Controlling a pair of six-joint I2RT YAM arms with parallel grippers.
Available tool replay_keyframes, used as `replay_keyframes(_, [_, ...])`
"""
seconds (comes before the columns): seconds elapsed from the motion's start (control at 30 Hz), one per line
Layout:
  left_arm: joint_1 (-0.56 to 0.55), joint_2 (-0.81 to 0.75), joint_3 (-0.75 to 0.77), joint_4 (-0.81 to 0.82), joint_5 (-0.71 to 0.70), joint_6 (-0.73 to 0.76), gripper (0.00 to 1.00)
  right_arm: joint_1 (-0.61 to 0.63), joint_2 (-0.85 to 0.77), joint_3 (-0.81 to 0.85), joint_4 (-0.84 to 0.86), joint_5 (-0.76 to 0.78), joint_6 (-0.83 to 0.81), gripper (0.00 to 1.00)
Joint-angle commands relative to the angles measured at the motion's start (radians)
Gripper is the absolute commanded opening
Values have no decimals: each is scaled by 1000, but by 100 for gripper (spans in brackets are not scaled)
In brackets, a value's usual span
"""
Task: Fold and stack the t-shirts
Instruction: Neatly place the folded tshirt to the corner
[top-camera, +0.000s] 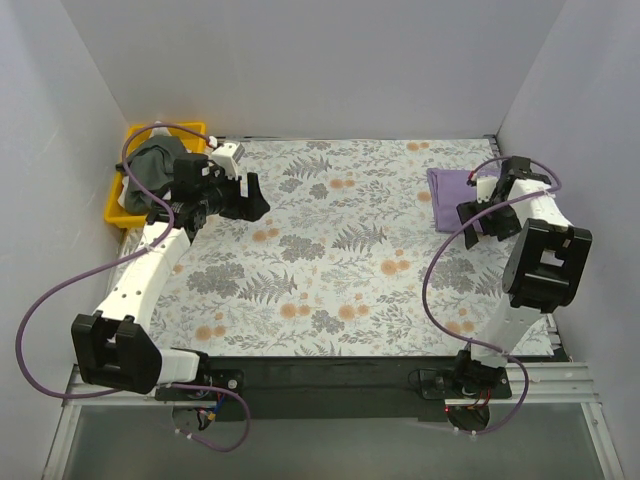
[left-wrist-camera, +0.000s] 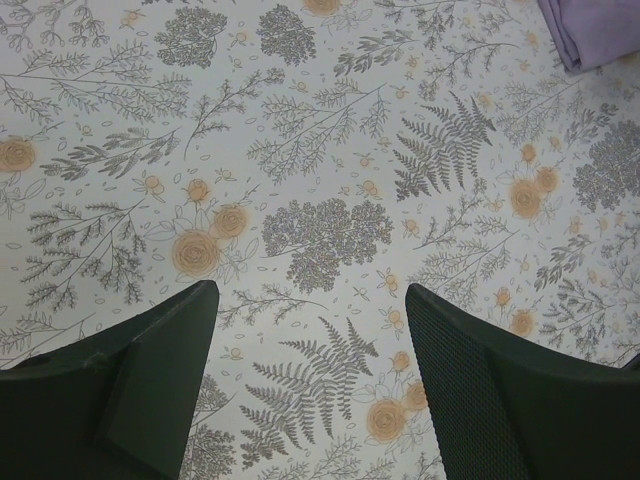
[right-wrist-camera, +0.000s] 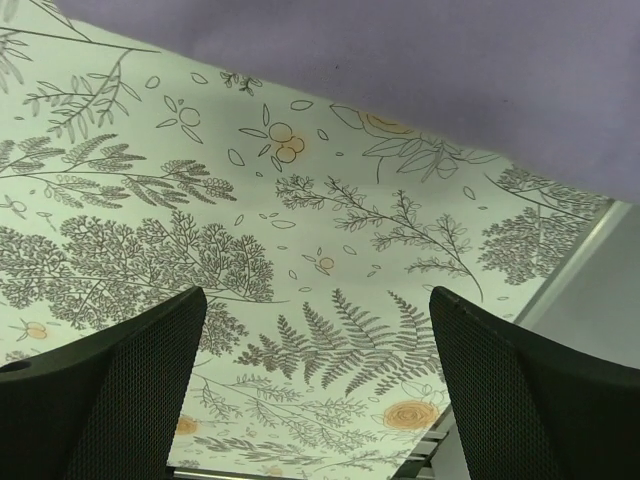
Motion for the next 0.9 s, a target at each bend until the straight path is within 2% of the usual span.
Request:
replay_keyframes(0.0, [5,-36,27,-23,-1,32,75,-8,15,-33,64,20,20,98])
replay_keyframes(0.17, [3,-28,15,-22,0,34,75,-10,92,-68,179,34,20,98])
replay_keyframes(0.33, [5,-20,4,-20,-6,38,75,-8,173,-30,264,42,47,98])
replay_keyframes(0.87, [5,48,-36,-2,-44,55,75,25,471,340,296,16,193,98])
